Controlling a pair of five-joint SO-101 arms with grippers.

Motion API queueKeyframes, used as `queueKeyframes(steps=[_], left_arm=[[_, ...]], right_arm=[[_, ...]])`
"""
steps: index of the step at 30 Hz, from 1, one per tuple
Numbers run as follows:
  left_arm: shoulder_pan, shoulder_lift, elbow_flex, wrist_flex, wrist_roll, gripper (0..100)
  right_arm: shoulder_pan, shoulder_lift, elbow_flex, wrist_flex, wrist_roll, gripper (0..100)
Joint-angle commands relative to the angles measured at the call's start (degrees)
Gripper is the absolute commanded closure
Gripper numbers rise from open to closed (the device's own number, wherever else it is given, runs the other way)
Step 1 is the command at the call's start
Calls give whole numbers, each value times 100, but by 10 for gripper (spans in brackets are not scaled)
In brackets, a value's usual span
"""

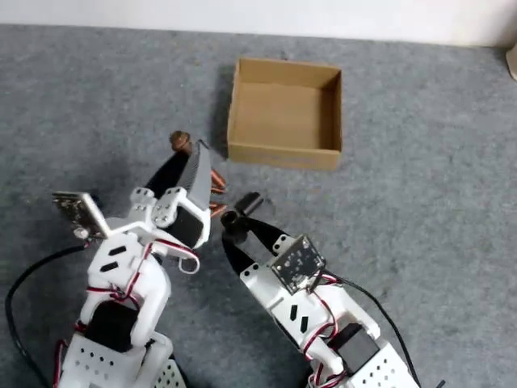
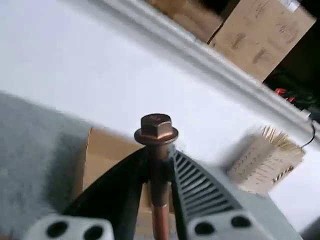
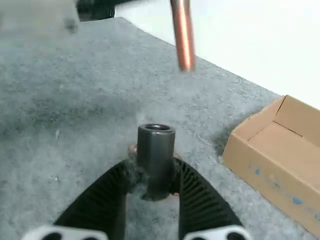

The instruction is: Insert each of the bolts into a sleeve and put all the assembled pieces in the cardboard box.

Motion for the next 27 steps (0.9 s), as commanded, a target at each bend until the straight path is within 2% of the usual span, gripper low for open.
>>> queueKeyframes(steps=[1,5,12,19,27], left_arm=[[303,-101,31,-176,88,993],[321,-101,75,-167,88,994],[330,-101,31,-79,88,994],[980,-101,-418,1064,79,994],[1095,-92,-312,1081,79,994]], right_arm=[[-40,-75,-57,4,105,995],[13,-75,-22,4,105,995],[716,-75,-57,-13,97,995],[716,-75,-57,-22,105,995],[347,-75,-13,4,105,995]])
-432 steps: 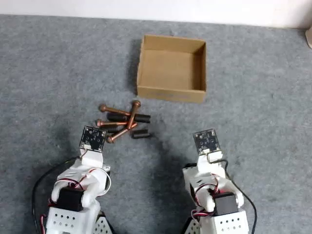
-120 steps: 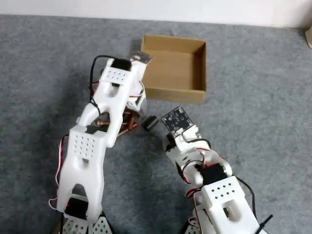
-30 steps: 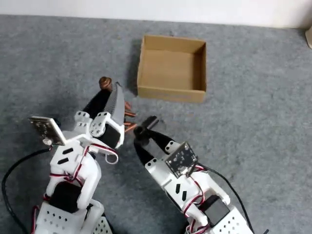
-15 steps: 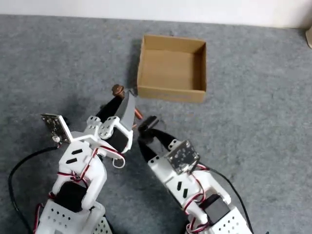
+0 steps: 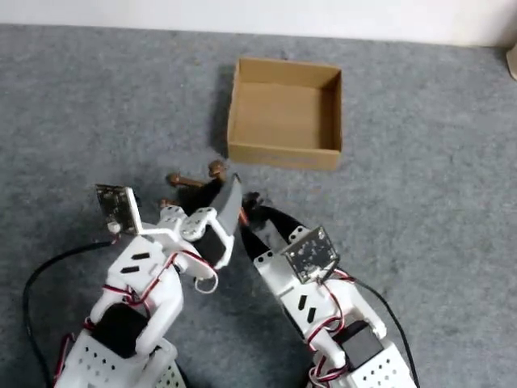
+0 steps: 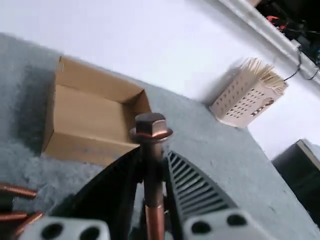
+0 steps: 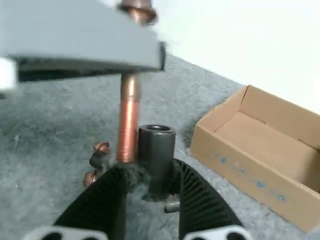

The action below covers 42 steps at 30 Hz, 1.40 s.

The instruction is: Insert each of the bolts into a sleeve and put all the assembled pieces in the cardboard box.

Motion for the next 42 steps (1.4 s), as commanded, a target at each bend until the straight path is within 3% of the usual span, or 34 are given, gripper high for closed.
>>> queueKeyframes(steps=[1,13,27,32,35,42], left_arm=[[84,-101,-233,9,26,994],[-602,-101,-180,-624,62,994],[-180,-101,268,-844,18,994],[-84,-101,453,-862,-299,994],[40,-101,444,-800,-299,994],[242,-101,444,246,-299,994]], right_arm=[[-286,-75,-31,4,62,995],[-321,-75,-31,4,62,995],[-286,-75,-31,13,70,995],[-286,-75,-31,13,70,995],[-268,-75,-48,13,70,995],[-57,-75,-75,13,53,995]])
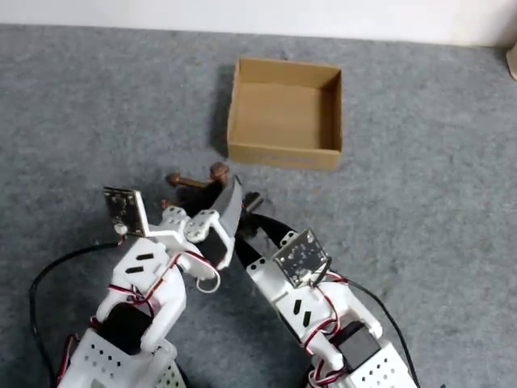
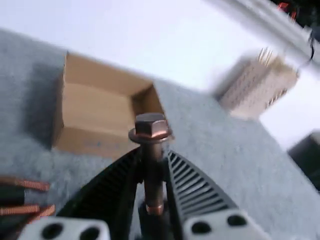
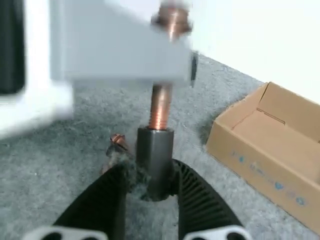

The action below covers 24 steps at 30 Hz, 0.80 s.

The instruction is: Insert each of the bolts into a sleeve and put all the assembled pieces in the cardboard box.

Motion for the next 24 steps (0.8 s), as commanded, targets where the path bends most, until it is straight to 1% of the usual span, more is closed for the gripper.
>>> queueKeyframes(steps=[1,9,11,12,13,16,18,19,20,22,24], left_arm=[[365,-75,-40,360,-53,994],[409,-75,-40,396,-79,992],[295,-75,-75,378,-79,986],[242,-75,-92,378,-79,963],[198,-75,-92,378,-79,920],[215,-75,-57,431,-79,707],[295,-75,-92,651,-79,585],[382,-75,-145,800,-79,556],[462,-75,-251,958,-79,550],[558,-75,-453,1266,-53,566],[576,-75,-549,1363,-35,584]], right_arm=[[163,-75,-101,-31,35,995],[163,-75,-101,-31,44,995],[163,-75,-101,-31,44,995],[163,-75,-101,-31,44,995],[163,-75,-101,-31,44,995],[163,-75,-101,-31,44,995],[154,-75,-101,-31,44,995],[154,-75,-101,-31,44,995],[154,-75,-101,-31,44,995],[163,-75,-101,-40,44,995],[163,-75,-101,-40,44,995]])
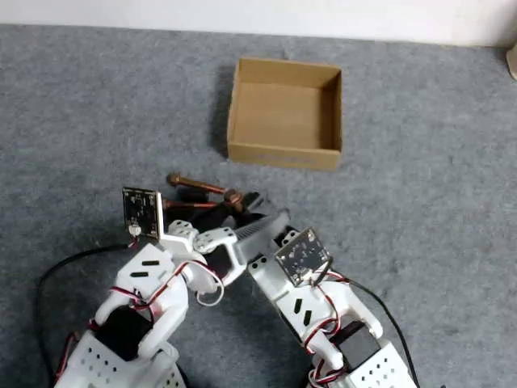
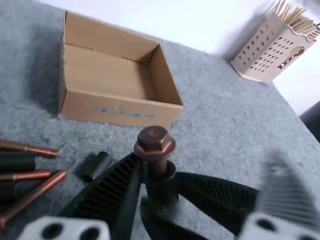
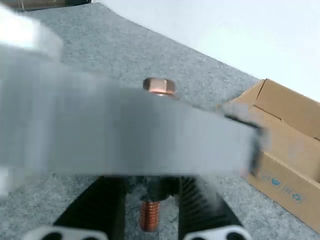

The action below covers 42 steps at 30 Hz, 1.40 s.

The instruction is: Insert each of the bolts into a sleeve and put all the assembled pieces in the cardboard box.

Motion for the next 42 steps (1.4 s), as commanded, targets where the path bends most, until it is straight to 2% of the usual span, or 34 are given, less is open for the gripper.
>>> queueKeyframes(steps=[1,4,12,23,28,30,34,36,42], left_arm=[[180,4,-330,255,44,590],[84,4,-330,255,44,593],[-822,40,-312,-62,273,593],[-971,13,-224,-79,290,593],[-2000,66,189,-1090,738,627],[-2167,66,189,-1081,536,691],[-2176,75,101,-826,-431,784],[-2202,75,101,-774,-659,787],[-2211,75,242,-818,-686,790]], right_arm=[[101,-84,-101,-40,35,995],[84,-84,-101,-40,35,995],[84,-84,-101,-40,35,995],[84,-84,-101,-40,35,995],[75,-31,-101,-40,18,995],[75,-31,-101,-40,18,995],[110,-22,-92,-31,18,995],[119,-22,-101,145,35,995],[382,303,-532,418,220,995]])
